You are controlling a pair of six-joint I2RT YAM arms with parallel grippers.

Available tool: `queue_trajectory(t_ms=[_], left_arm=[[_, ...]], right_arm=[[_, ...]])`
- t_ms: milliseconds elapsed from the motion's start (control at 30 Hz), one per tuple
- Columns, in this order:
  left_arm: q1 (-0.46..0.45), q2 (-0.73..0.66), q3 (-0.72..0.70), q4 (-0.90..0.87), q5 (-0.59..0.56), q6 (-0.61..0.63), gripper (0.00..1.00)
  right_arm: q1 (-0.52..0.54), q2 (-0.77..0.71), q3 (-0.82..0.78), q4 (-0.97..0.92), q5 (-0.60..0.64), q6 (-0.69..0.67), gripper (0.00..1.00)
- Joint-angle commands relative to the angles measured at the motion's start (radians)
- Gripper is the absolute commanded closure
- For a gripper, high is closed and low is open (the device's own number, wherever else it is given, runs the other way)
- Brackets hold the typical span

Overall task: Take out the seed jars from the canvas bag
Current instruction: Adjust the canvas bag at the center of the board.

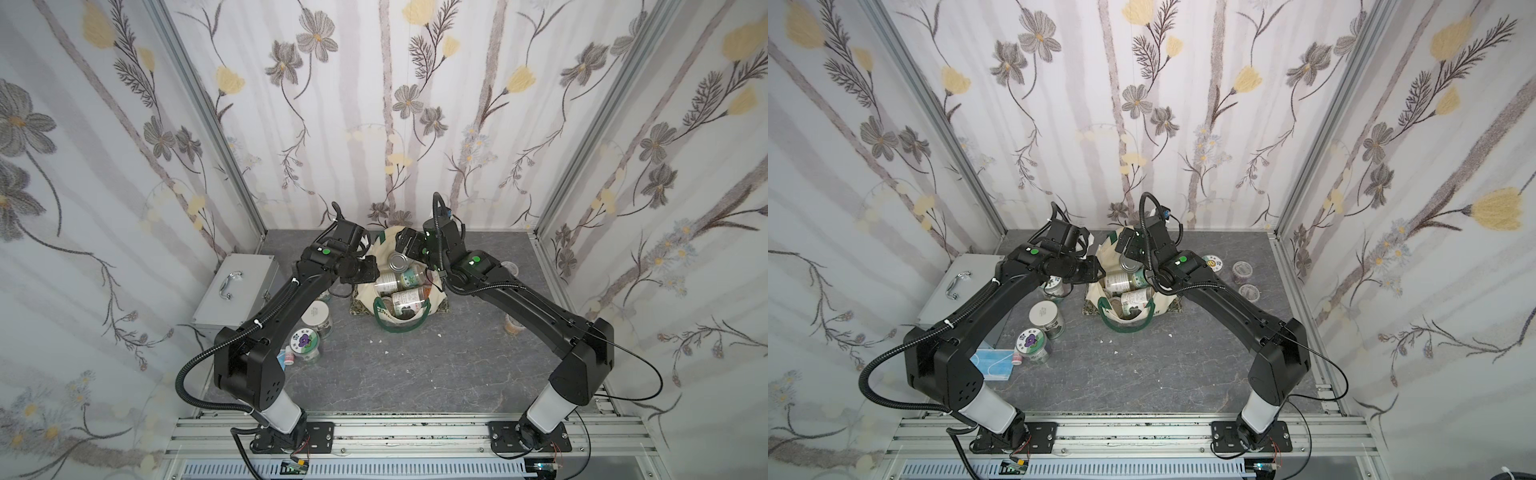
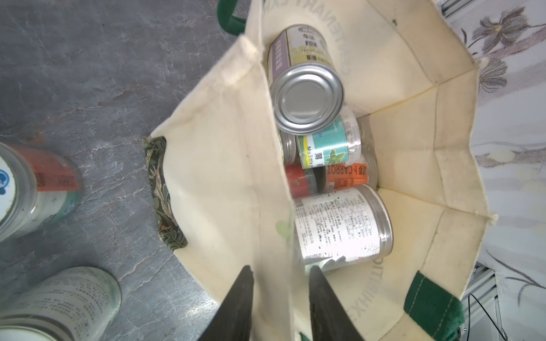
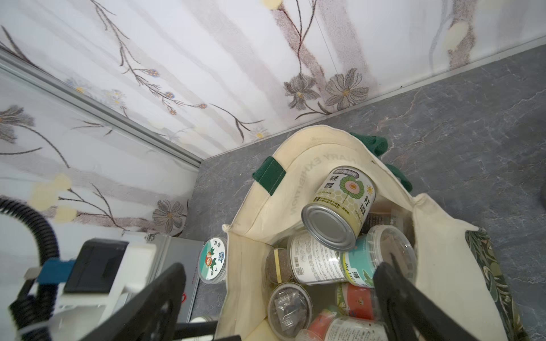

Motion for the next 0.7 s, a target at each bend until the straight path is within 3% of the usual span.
queue_trajectory(t_ms=[0,167,400,667], left_arm=[[-0.003,-0.031,-0.068,0.07,0.004,-0.033,0.71],[-0.011,-0.062,-0.131,0.099,0.013,-0.052,0.82],[-0.016,-0.11,-0.22,0.139,0.012,-0.075,0.82],[-0.016,-0.118,-0.253,0.155,0.012,-0.076,0.83]], right_arm=[[-0.007,0.061,0.049,-0.034,-0.022,0.059,0.02],[-0.007,0.183,0.158,-0.075,-0.047,0.097,0.07],[-0.01,0.324,0.268,-0.168,0.016,0.137,0.12],[-0.023,0.431,0.347,-0.243,0.093,0.146,0.07]])
